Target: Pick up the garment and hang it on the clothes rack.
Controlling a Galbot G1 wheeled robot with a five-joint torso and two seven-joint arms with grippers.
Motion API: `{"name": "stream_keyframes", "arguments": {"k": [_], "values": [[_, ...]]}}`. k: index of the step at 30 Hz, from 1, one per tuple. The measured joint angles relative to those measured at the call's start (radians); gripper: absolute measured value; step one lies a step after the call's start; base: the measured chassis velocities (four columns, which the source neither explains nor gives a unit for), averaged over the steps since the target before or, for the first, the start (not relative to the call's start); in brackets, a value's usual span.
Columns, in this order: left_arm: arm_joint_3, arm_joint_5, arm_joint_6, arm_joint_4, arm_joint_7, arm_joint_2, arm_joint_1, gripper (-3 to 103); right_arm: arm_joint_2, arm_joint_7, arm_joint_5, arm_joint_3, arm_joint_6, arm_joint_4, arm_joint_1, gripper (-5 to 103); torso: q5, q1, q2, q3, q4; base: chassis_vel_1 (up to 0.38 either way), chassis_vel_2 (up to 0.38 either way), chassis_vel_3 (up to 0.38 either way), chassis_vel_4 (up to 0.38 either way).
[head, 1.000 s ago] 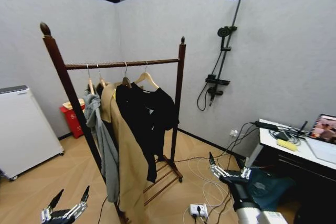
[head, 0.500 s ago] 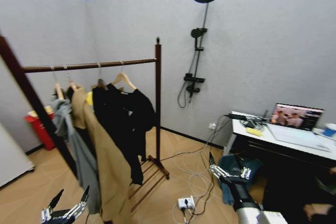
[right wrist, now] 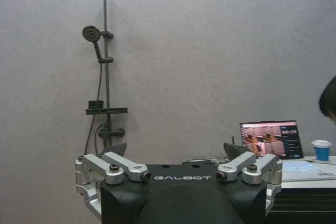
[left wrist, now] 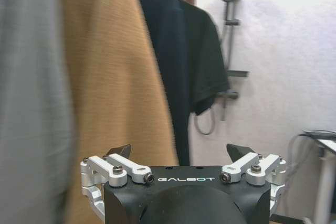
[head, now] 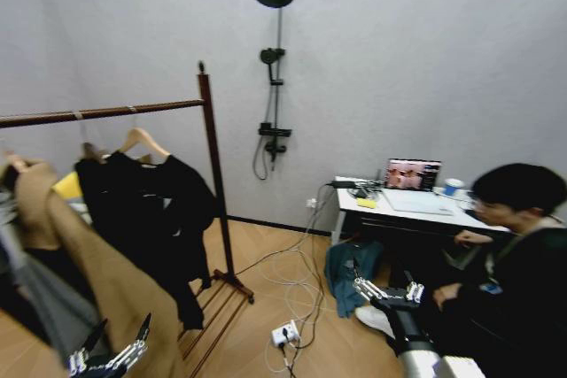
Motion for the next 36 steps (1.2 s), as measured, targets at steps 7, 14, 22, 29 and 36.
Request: {"name": "stream_keyframes", "arguments": {"k": [7,14,22,29,36], "values": [[0.000,0.000,0.000,0.000,0.000,0.000,0.000,100,0.000,0.000,0.000,0.000,0.000,0.000,0.000,100,-0.0001,0.000,0.000,0.000,-0.0001,-0.125,-0.127,-0.124,-0.132],[0.000,0.000,0.000,0.000,0.000,0.000,0.000,100,0.000,0.000,0.000,0.000,0.000,0.000,0.000,100,-0.0002,0.000,0.000,0.000,0.0002,-0.137,-0.127,-0.122,-0.120],[0.000,0.000,0.000,0.000,0.000,0.000,0.000,100,0.000,0.000,0.000,0.000,0.000,0.000,0.000,100,-0.0001,0.000,0.000,0.000,-0.0004,-0.115,-0.111,-0.107,-0.112],[0.000,0.000,0.000,0.000,0.000,0.000,0.000,100,0.000,0.000,0.000,0.000,0.000,0.000,0.000,100,-0.0002,0.000,0.000,0.000,0.0002,0.035,-0.074,-0.067,0.033],[0.000,0.000,0.000,0.000,0.000,0.000,0.000,100,0.000,0.000,0.000,0.000,0.000,0.000,0.000,100,-0.0003,0.000,0.000,0.000,0.0002,0.159,-0.158,-0.138,0.150]]}}
